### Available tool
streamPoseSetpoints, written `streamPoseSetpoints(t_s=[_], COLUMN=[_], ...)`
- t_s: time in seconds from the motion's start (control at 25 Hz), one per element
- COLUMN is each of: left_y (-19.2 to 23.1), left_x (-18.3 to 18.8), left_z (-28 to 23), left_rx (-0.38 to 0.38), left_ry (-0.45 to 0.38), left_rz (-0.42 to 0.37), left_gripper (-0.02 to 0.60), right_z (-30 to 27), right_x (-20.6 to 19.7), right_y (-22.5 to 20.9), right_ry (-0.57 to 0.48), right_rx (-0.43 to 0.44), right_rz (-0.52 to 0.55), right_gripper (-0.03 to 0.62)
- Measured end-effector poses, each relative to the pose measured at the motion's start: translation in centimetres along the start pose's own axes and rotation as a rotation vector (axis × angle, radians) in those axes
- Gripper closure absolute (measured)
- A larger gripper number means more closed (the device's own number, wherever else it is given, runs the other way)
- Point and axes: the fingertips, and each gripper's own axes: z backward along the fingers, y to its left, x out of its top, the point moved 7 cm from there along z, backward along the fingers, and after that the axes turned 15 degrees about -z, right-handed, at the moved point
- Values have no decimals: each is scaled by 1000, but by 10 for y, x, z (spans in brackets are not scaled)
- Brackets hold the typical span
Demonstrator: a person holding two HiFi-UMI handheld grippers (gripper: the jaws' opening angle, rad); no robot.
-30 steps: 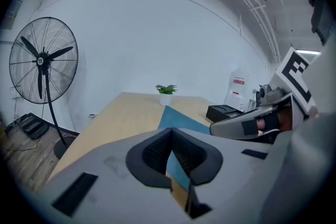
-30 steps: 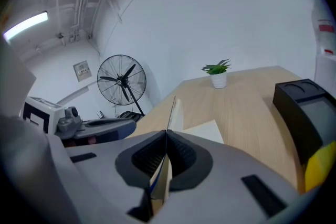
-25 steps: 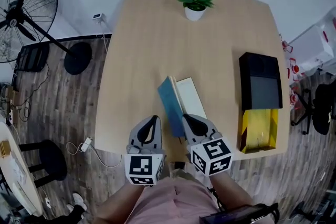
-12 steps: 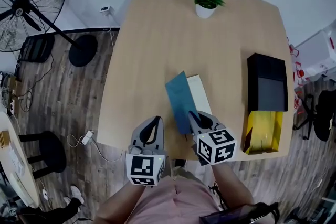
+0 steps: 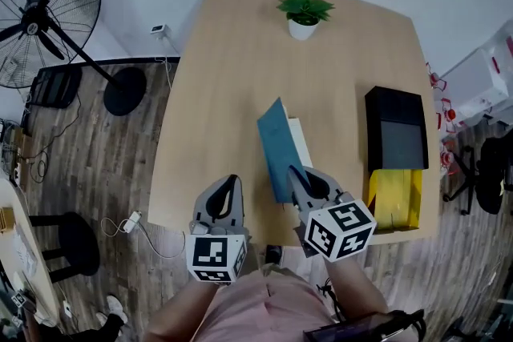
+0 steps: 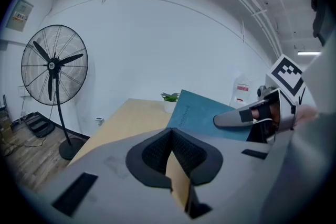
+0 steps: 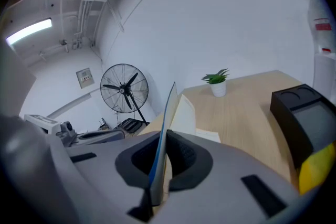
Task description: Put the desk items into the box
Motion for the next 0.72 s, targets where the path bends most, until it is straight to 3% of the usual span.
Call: streamPoseSetpoints(t_s=[0.36, 0.72], left_y=[-26, -58], left_x=[39, 72], left_z=[21, 41], left_rx=[-7, -14], left_ry=[-93, -185], left_rz=[-46, -85], left_gripper=[571, 571], right_z=[59, 121], right_x=[44, 65], right_y=[-1, 6], right_ry=[-152, -257], right_rx=[-30, -8], right_rz=[42, 62], right_gripper=[589, 589])
